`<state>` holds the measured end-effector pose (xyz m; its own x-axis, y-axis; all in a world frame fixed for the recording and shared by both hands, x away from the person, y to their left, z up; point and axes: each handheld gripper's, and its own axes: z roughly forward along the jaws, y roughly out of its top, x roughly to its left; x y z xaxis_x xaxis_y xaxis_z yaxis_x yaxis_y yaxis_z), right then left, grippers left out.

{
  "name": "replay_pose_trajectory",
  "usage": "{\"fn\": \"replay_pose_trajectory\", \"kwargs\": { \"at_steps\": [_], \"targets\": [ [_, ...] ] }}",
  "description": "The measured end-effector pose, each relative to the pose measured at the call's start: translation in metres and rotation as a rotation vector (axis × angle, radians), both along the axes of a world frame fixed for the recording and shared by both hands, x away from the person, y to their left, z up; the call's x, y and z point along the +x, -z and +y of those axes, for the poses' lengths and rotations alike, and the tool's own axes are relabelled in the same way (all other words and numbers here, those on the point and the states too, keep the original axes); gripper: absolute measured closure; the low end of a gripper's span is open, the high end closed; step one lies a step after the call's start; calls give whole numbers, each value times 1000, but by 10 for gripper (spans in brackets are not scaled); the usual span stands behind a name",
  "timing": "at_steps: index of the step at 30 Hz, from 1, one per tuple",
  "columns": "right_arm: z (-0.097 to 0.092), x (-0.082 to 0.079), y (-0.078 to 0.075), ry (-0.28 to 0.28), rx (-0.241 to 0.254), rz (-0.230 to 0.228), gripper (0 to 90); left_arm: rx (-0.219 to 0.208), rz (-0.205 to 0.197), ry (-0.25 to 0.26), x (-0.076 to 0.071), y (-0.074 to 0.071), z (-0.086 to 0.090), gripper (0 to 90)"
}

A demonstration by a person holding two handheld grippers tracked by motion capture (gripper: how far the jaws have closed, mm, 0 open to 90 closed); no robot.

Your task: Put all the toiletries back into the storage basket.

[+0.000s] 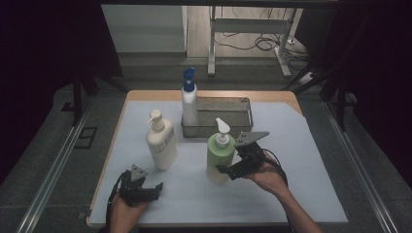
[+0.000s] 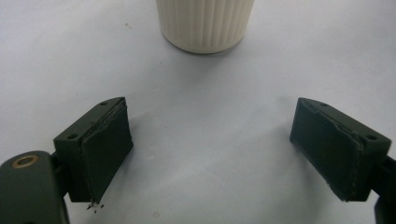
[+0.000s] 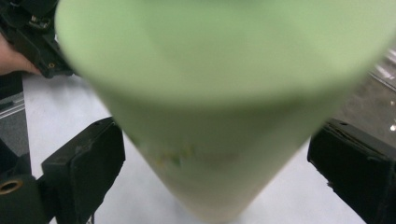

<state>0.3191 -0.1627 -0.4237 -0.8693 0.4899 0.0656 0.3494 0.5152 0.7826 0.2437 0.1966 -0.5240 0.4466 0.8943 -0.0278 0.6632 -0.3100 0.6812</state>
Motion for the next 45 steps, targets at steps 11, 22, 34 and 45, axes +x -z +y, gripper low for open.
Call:
{"fn": "replay_pose_trajectory", "kwargs": {
  "at_steps": [11,22,34,45],
  "targets": [
    [14,6,-1,13,13,-6,93,1,1,2,0,0,0,120],
    [19,0,-7,47,-47,-41,119,0,1,0,0,0,0,120],
    [18,3,-22,89,-48,-25,121,-1,2,0,0,0,0,120],
    [20,9,-44,105,-44,-45,121,0,1,0,0,0,0,120]
  ]
}}
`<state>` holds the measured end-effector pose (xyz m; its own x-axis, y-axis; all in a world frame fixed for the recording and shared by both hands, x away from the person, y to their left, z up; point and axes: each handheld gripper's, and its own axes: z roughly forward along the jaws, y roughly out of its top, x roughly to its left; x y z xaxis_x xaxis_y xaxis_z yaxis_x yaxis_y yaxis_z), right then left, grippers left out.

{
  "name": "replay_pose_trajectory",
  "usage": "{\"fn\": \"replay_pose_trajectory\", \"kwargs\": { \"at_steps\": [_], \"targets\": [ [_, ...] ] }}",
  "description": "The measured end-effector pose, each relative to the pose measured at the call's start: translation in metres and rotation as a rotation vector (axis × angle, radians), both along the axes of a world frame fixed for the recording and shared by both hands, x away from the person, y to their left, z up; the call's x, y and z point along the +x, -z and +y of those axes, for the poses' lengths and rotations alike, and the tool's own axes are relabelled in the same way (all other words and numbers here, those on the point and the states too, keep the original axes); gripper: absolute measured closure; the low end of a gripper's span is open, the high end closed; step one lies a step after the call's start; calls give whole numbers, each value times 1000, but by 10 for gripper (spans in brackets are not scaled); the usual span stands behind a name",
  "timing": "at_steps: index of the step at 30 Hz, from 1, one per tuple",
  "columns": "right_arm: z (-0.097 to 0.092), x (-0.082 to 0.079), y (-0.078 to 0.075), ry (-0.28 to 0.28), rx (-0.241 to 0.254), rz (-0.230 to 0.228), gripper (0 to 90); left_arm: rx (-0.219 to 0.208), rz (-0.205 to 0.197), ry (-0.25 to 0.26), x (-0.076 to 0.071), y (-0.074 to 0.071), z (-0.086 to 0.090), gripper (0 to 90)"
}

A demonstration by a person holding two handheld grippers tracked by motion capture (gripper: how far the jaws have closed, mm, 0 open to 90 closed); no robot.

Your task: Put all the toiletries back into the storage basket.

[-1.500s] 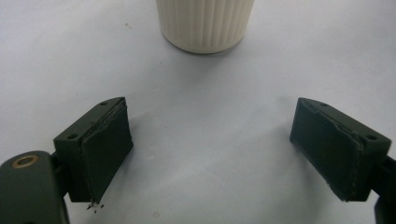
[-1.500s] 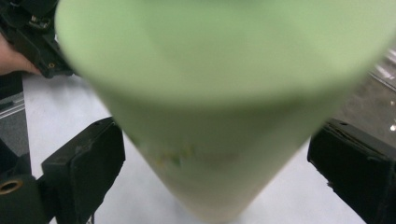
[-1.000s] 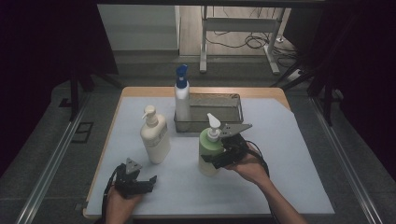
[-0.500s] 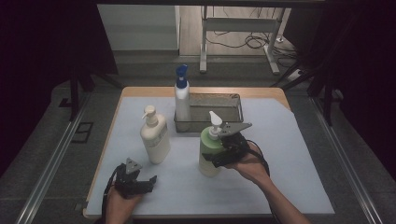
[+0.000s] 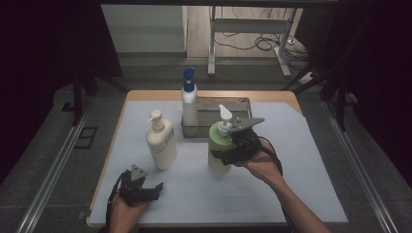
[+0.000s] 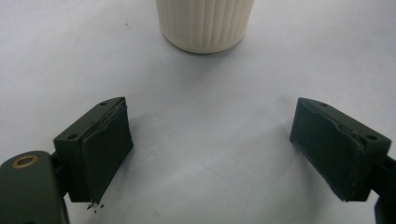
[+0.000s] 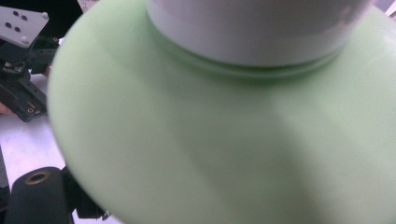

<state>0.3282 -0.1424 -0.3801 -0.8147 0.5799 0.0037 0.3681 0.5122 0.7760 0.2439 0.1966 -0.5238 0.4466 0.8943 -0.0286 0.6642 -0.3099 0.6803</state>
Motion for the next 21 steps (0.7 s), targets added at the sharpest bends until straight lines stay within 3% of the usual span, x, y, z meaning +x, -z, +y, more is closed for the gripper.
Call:
{"fn": "replay_pose_trajectory", "kwargs": {
  "at_steps": [13,21],
  "targets": [
    [5,18,-24,36,-1,-20,122,-1,0,0,0,0,0,120],
    [6,30,-30,64,1,-26,122,-1,1,1,0,0,0,120]
  ]
}}
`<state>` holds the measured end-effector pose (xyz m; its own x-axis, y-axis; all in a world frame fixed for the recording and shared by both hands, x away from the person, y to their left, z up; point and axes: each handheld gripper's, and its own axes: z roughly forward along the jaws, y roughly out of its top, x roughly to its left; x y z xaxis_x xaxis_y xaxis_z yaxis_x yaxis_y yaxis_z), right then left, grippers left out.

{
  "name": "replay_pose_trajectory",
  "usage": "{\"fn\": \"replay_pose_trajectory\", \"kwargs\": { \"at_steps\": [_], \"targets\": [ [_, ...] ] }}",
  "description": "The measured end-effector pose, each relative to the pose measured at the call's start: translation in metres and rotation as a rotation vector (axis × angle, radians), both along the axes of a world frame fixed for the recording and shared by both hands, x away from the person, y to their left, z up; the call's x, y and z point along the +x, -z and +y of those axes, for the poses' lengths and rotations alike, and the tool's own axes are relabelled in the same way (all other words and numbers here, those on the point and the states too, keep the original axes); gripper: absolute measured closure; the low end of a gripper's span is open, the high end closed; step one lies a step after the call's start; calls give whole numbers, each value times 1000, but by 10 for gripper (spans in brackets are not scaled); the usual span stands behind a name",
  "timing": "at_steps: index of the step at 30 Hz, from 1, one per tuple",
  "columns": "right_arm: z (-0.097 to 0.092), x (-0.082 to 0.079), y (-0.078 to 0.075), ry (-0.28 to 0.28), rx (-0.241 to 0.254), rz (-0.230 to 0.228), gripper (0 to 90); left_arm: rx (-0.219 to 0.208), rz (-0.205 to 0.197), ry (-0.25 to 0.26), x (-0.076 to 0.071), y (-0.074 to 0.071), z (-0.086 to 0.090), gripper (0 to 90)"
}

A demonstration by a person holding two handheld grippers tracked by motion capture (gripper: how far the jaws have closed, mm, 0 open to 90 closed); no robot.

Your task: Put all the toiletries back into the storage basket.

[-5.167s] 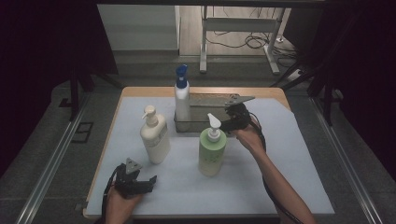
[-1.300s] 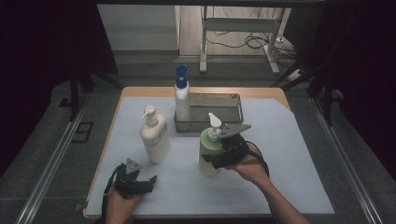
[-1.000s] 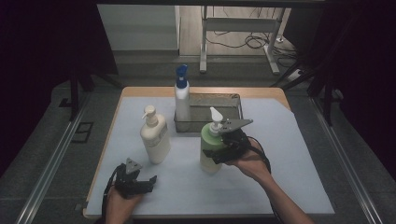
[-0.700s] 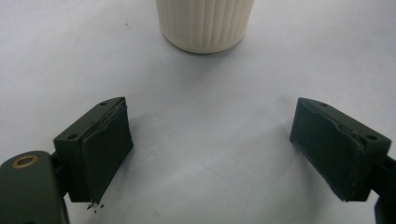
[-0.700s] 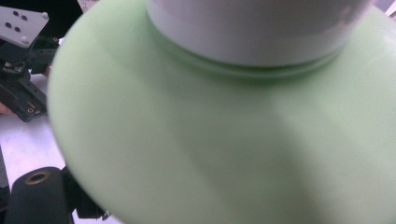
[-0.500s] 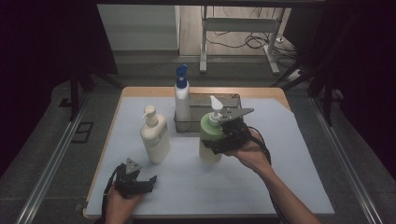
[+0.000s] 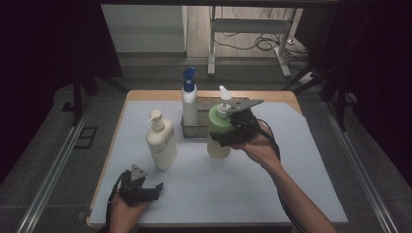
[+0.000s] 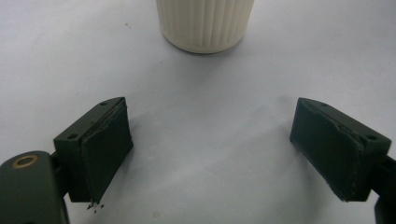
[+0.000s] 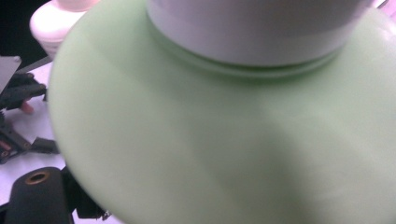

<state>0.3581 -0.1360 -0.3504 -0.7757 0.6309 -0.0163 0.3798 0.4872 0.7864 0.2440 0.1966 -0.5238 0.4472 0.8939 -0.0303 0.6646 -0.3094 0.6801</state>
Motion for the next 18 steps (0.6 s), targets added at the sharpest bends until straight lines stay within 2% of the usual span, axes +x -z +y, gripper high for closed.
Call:
{"fn": "replay_pose_trajectory", "kwargs": {
  "at_steps": [18],
  "targets": [
    [6,27,-23,64,21,-20,122,2,0,0,0,0,0,120]
  ]
}}
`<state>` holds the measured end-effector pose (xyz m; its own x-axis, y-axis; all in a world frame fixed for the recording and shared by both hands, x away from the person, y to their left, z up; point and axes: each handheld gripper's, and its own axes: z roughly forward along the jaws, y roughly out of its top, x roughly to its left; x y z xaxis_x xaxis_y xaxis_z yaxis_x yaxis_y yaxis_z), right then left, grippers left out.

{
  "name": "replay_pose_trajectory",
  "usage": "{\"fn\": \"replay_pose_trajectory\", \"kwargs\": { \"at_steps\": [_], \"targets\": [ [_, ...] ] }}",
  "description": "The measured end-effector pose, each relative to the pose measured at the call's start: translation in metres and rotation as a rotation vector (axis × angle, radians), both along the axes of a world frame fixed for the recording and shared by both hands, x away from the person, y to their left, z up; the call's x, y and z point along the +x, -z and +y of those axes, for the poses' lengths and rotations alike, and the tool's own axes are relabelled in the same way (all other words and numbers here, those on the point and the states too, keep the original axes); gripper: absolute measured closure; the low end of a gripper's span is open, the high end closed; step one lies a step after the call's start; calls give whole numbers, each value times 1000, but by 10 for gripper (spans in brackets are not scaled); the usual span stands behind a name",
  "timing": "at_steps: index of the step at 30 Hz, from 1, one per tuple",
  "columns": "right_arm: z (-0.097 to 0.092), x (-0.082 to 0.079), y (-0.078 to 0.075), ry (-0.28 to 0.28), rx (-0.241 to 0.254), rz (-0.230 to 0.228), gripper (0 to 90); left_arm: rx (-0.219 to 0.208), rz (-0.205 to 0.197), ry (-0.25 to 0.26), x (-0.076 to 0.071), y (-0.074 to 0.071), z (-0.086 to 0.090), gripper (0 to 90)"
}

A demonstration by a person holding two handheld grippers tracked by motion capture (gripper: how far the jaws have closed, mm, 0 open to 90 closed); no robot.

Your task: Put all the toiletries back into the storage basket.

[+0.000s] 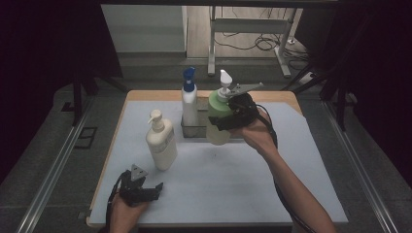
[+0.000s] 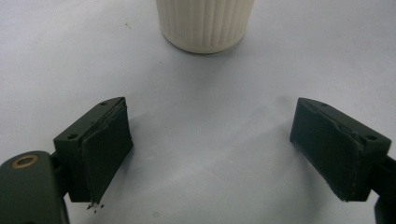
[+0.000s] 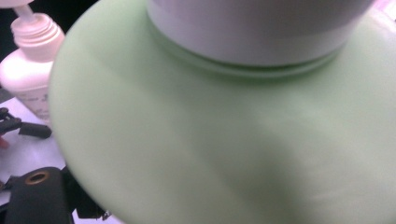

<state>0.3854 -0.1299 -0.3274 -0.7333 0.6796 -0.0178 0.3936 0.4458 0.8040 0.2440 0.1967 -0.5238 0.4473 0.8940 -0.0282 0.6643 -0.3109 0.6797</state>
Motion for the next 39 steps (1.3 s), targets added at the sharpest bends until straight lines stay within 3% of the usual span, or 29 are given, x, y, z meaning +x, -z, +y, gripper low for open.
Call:
{"fn": "replay_pose_trajectory", "kwargs": {
  "at_steps": [21,39],
  "targets": [
    [14,39,-4,82,3,-27,122,-1,0,0,0,0,0,120],
    [23,72,9,149,-15,-48,123,-2,-1,0,0,0,0,120]
  ]
}}
